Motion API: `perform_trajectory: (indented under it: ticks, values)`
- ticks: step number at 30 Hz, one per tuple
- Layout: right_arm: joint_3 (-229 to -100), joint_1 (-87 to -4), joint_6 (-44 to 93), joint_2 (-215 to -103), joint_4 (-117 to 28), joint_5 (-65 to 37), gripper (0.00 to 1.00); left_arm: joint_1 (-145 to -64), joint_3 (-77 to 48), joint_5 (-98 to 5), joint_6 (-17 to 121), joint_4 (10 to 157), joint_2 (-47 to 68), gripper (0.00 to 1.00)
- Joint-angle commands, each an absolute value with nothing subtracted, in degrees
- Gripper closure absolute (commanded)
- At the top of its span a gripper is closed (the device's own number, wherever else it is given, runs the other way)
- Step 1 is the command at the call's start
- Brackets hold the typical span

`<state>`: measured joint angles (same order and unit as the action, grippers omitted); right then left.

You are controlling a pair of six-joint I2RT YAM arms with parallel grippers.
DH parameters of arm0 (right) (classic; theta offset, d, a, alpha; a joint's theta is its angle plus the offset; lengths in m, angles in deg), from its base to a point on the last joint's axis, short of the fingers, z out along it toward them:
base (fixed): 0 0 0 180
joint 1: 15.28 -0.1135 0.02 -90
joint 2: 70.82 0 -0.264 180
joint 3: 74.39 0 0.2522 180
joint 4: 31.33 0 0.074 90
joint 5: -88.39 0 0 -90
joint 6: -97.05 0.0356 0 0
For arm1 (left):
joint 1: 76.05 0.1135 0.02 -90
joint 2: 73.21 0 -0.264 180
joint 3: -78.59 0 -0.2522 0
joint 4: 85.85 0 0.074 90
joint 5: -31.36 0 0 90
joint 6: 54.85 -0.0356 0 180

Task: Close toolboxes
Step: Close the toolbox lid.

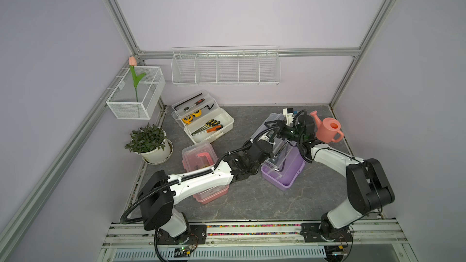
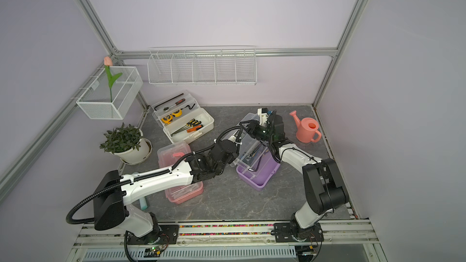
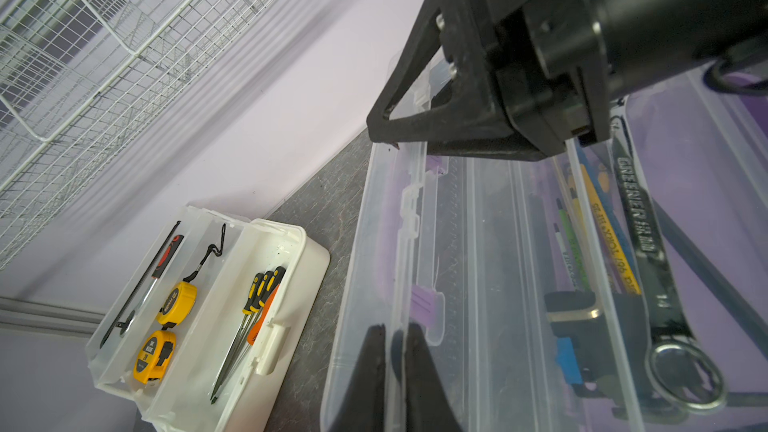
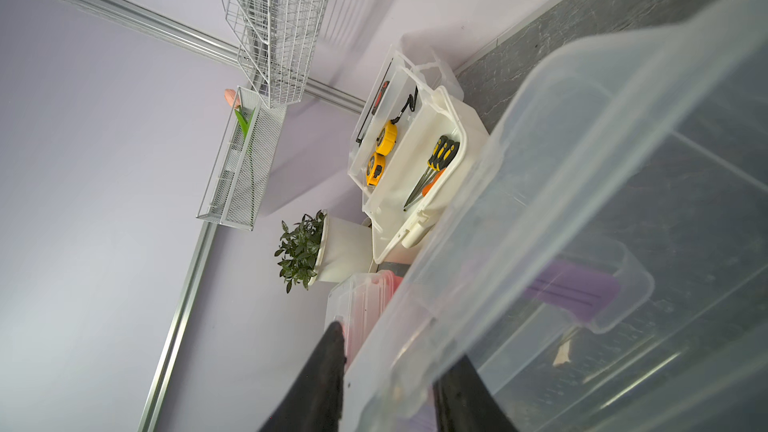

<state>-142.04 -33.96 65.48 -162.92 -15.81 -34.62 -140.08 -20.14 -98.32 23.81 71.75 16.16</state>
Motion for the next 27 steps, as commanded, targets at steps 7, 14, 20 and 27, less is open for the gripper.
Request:
perform_trajectory:
  ticks: [7, 14, 20, 27]
  values:
    - [-143.0, -34.7, 69.6, -164.5, -9.3, -35.2, 0.87, -141.2, -20.6, -101.7, 27.0, 78.3, 14.3, 0.81]
    - [-143.1, -34.8, 68.6, -164.9, -8.2, -35.5, 0.90, -141.0, -21.3, -101.8, 30.7, 78.1, 11.9, 0.25]
    - [-142.1, -34.3, 66.6, -163.5, -8.4, -38.0, 0.88, -135.8, -21.6, -91.8, 38.8, 74.7, 7.9, 0.17]
    - [-138.9, -32.7, 62.9, -156.7, -12.8, -40.1, 0.86, -130.2, -24.1, -83.2, 44.3, 75.5, 2.7, 0.12]
